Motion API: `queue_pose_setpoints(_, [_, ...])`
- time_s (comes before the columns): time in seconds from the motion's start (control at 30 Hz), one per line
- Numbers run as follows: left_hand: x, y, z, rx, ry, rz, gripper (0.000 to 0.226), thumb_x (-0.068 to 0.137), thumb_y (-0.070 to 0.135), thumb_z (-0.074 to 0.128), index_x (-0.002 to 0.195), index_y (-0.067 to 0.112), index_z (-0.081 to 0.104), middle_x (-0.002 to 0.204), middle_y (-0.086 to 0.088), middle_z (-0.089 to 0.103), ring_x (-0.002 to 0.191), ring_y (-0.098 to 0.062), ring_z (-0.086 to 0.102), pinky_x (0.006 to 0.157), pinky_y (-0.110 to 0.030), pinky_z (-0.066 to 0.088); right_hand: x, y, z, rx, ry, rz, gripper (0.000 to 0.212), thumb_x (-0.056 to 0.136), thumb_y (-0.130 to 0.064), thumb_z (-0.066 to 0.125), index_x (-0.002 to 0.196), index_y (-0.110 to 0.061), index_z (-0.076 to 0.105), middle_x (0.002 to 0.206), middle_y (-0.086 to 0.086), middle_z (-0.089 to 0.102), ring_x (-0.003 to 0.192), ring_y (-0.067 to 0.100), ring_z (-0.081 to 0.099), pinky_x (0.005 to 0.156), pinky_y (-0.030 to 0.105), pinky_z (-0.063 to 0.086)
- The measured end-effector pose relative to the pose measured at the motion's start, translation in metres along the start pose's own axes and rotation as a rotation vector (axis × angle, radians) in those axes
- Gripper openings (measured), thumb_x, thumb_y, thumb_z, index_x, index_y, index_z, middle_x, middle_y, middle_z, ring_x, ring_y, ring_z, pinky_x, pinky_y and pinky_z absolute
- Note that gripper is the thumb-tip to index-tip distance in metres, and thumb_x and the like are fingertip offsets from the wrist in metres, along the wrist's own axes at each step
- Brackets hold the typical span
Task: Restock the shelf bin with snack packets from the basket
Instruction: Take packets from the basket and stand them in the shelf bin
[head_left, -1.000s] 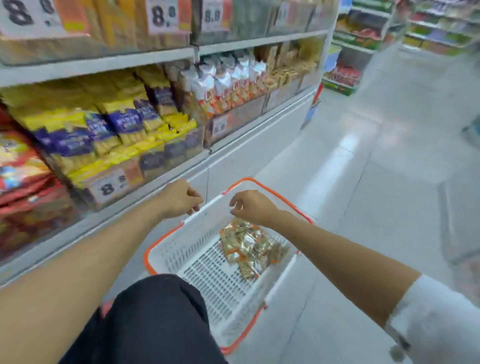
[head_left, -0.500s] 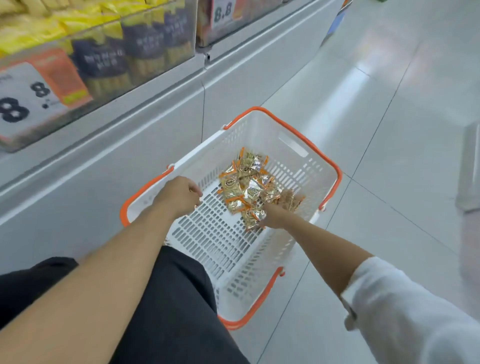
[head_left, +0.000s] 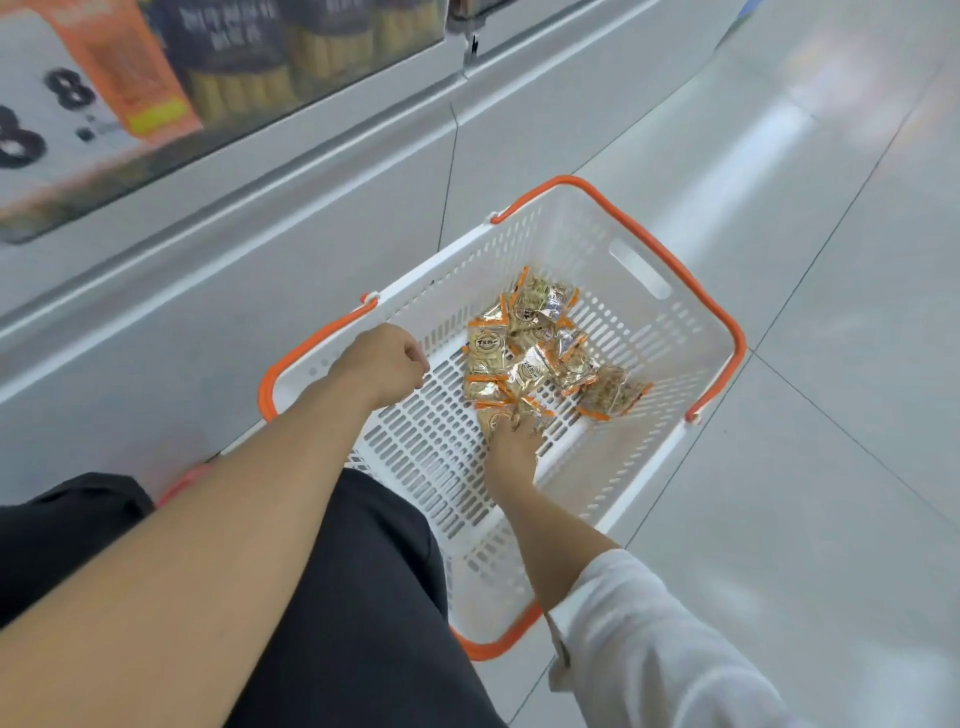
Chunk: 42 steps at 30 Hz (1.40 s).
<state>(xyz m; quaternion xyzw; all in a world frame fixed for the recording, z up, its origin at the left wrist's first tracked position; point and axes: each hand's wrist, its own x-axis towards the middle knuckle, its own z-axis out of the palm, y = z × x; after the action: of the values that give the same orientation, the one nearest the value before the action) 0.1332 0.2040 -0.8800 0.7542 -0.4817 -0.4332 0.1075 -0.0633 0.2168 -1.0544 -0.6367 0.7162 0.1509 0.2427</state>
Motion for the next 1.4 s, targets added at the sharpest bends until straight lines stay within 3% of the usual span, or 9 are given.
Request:
queue_pose_setpoints(0.1, [-0.002,0.000,0.001,0.016,-0.001,-0.017,0.020,0.088,0.006,0.056,0.079,0.021,0.066,0.088,0.001,0.067,0.087,-0.021,0.065,0.084,-0.038,0.054,-0.004,0.003,-0.009,0.087,0.044,-0.037,0.057,0.086,0.012,0.051,0.138,-0.007,0.038,0.148,0.016,0.028,0.126,0.036,0.041,0.088,0.041,0.049])
queue_pose_setpoints(0.17, [-0.004,-0.001,-0.001,0.024,0.004,-0.023,0.023,0.087,0.005,0.054,0.079,0.023,0.066,0.092,-0.001,0.069,0.089,-0.021,0.064,0.084,-0.036,0.053,-0.007,0.001,-0.028,0.205,0.095,-0.062,0.041,0.086,0.007,0.050,0.124,-0.009,0.044,0.115,0.012,0.053,0.089,0.028,0.058,0.068,0.039,0.050])
queue_pose_setpoints(0.23, [-0.006,-0.001,-0.003,0.008,0.017,-0.023,0.024,0.088,0.006,0.052,0.080,0.024,0.065,0.098,-0.002,0.070,0.089,-0.021,0.064,0.085,-0.037,0.053,-0.011,-0.007,-0.060,0.438,0.113,-0.083,0.028,0.093,-0.004,0.049,0.120,-0.010,0.043,0.084,0.006,0.056,0.064,0.019,0.053,0.050,0.031,0.042])
queue_pose_setpoints(0.4, [-0.020,0.013,-0.010,-0.100,0.054,0.055,0.027,0.094,0.015,0.055,0.119,0.018,0.062,0.131,-0.005,0.057,0.115,-0.025,0.057,0.097,-0.037,0.047,-0.031,-0.018,-0.164,0.693,-0.075,-0.341,0.027,0.094,-0.015,0.063,0.118,-0.003,0.059,0.074,0.000,0.055,0.050,0.003,0.048,0.044,0.013,0.036])
queue_pose_setpoints(0.53, [-0.047,0.042,-0.032,-0.482,-0.047,0.026,0.056,0.088,0.032,0.069,0.139,0.024,0.047,0.128,0.001,0.056,0.118,-0.017,0.053,0.090,-0.033,0.046,-0.060,-0.031,-0.236,0.848,-0.185,-0.568,0.008,0.088,-0.014,0.071,0.095,-0.012,0.072,0.083,0.009,0.065,0.078,0.020,0.058,0.075,0.036,0.048])
queue_pose_setpoints(0.73, [-0.090,0.074,-0.094,-0.724,-0.026,0.145,0.016,0.089,0.021,0.068,0.103,0.014,0.069,0.089,-0.002,0.071,0.069,-0.003,0.068,0.068,-0.019,0.058,-0.110,-0.058,-0.328,0.840,-0.211,-0.735,0.011,0.093,-0.019,0.064,0.089,-0.012,0.072,0.090,0.008,0.064,0.085,0.019,0.056,0.081,0.035,0.043])
queue_pose_setpoints(1.03, [-0.183,0.107,-0.202,-0.934,0.021,0.397,0.012,0.089,0.010,0.064,0.100,0.009,0.069,0.090,-0.007,0.073,0.082,-0.018,0.068,0.075,-0.024,0.059,-0.226,-0.117,-0.456,0.700,-0.234,-0.965,0.034,0.102,-0.017,0.047,0.071,-0.017,0.062,0.066,-0.007,0.059,0.066,0.009,0.055,0.070,0.025,0.044])
queue_pose_setpoints(1.2, [-0.236,0.104,-0.261,-0.856,0.081,0.487,0.031,0.086,0.010,0.067,0.117,0.006,0.067,0.104,-0.010,0.073,0.090,-0.017,0.071,0.073,-0.023,0.058,-0.292,-0.155,-0.497,0.585,-0.168,-1.055,0.038,0.094,-0.031,0.058,0.097,0.007,0.065,0.094,0.014,0.058,0.091,0.026,0.051,0.091,0.047,0.043])
queue_pose_setpoints(1.4, [-0.289,0.092,-0.316,-0.819,0.204,0.545,0.015,0.088,0.010,0.066,0.102,0.014,0.070,0.094,-0.002,0.075,0.086,-0.012,0.071,0.076,-0.022,0.058,-0.347,-0.208,-0.525,0.479,-0.026,-1.158,0.033,0.098,-0.025,0.055,0.108,0.004,0.069,0.096,0.013,0.064,0.085,0.020,0.056,0.076,0.029,0.047])
